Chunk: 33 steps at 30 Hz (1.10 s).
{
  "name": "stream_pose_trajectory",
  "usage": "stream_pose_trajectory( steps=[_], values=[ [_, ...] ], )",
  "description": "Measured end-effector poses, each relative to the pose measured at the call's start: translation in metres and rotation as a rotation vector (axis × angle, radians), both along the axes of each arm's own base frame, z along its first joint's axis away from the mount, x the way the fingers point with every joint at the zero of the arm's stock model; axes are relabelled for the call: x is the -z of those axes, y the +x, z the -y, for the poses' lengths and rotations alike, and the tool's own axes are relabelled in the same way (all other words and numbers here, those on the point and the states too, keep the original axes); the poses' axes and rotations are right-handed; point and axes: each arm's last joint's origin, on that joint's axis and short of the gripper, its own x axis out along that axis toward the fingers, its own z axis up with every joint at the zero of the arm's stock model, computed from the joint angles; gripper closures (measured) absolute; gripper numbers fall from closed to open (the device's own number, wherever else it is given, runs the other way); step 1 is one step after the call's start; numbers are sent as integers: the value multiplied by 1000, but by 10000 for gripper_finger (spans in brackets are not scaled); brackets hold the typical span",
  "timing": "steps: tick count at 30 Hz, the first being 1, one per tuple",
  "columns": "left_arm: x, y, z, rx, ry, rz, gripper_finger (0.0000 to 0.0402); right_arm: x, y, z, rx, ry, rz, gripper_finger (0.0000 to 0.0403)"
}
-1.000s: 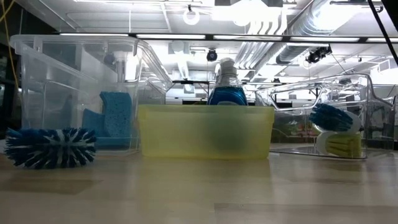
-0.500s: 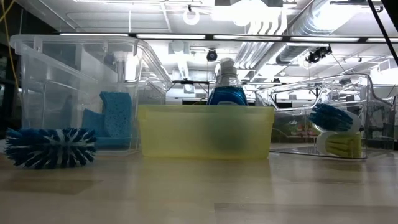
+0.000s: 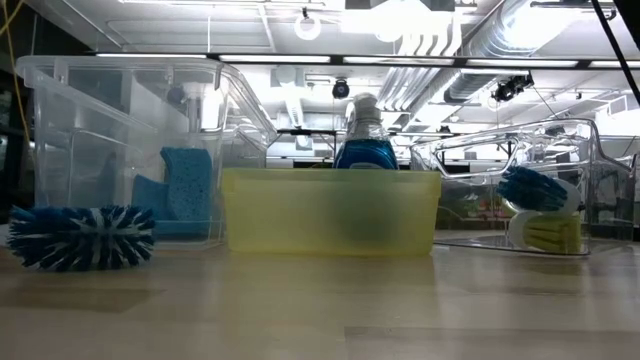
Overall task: Pick & Place Kitchen Sink Supplies
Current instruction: Put the blue sponge into the white bin
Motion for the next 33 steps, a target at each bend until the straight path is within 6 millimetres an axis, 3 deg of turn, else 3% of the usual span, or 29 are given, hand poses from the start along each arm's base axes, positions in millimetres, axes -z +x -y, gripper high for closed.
stream_pose_trajectory(
  steps=[2, 7, 15, 23, 33],
  values=[
    [0, 0, 0, 0, 14, -3, 390, 1, 0, 0, 0, 1, -5, 401],
    [0, 0, 0, -3, 15, -4, 384, 0, 0, 0, -5, 11, -3, 379],
    [7, -3, 0, -16, -11, -82, 393, -9, -11, -1, -48, 36, 3, 267],
    [32, -12, -4, -122, -128, -333, 396, -34, -65, 4, 76, 24, -89, 175],
    [68, 6, -5, -237, -326, -643, 396, -44, -132, 9, 201, 73, -280, 171]
  ],
)
